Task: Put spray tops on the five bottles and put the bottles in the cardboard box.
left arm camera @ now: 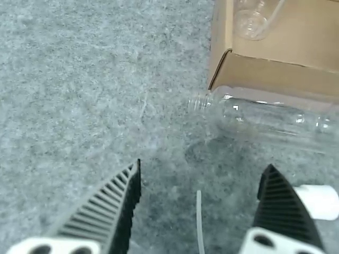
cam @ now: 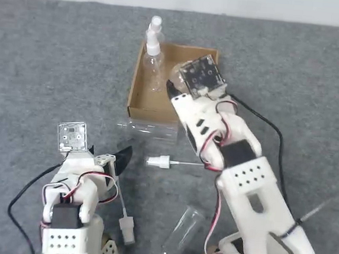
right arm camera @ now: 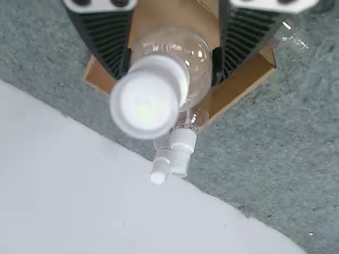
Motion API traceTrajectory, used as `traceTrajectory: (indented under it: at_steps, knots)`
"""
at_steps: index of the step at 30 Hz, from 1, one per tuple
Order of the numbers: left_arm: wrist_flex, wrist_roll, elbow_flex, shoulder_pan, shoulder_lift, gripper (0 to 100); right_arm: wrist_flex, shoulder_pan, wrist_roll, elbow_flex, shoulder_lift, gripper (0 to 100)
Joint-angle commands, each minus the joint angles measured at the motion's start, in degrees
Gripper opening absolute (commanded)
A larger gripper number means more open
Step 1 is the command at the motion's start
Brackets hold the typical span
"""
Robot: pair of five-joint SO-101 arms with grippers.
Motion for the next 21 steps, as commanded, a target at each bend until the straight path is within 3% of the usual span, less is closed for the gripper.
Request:
traceTrajectory:
  at_steps: [1,21]
  knots:
    - [0.2,-0.7,-0.7,-0.3,-0.7,33,-0.7,-2.8,-0.6,-6.3,2.2,1.3]
    - [0.2,-0.7,-0.7,-0.3,-0.7,33,-4.3,-6.2,-0.6,-16.8,22.4,1.3]
